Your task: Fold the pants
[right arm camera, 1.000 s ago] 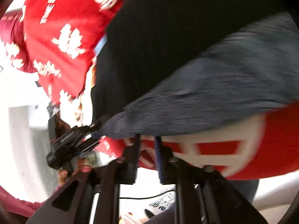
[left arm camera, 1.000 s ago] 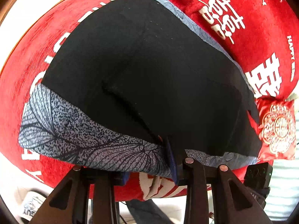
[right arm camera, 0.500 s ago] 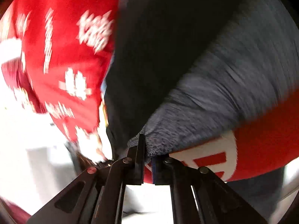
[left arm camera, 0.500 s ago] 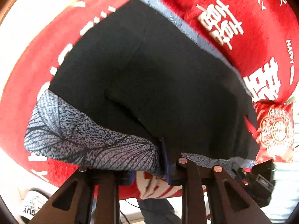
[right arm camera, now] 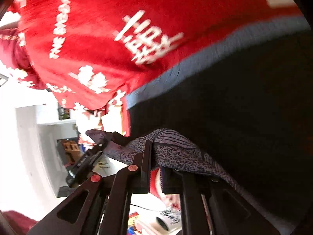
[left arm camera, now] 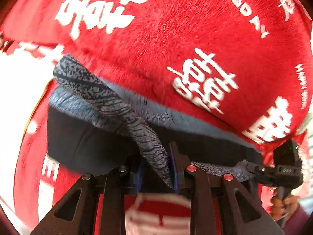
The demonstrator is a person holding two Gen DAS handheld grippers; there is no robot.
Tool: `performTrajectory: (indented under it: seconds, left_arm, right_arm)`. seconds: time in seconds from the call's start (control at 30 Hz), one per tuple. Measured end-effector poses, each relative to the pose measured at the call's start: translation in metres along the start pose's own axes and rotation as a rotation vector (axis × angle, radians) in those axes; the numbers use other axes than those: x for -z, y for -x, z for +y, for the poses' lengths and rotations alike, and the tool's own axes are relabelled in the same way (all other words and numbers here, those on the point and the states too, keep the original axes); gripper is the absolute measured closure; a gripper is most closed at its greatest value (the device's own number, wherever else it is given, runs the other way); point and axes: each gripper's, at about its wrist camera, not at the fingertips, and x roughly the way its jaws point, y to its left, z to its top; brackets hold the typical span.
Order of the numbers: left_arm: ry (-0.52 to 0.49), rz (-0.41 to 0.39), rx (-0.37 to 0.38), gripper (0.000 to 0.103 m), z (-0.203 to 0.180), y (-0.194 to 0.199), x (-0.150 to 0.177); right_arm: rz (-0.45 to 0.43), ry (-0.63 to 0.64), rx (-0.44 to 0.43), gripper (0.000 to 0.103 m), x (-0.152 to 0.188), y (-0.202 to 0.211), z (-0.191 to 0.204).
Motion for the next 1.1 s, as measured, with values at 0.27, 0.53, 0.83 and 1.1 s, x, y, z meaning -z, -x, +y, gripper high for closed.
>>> performTrajectory:
  seconds: [0.27, 0.53, 0.83, 1.1]
  left_arm:
    - [0.007, 0.046, -0.206, 0.061, 0.015, -0.104, -0.043]
    - [-0.081, -0.02, -0.293, 0.042, 0.012, -0.03, -0.042]
    - [-0.049, 0.006, -0.447, 0.031, 0.048, -0.079, -0.025]
    - [-0.083, 0.029, -0.494, 0.03, 0.038, -0.064, -0.023]
  right_arm:
    - [0.056, -0.029, 0.137, 0.093, -0.087, -0.073, -0.05]
    - [0.018, 0.212, 0.223, 0.024, -0.071, -0.045, 0.013]
    - [0.138, 0.445, 0.382, 0.063, -0.064, -0.127, 0.04]
    - [-0.004, 0.339, 0.346, 0.074, -0.088, -0.076, 0.014]
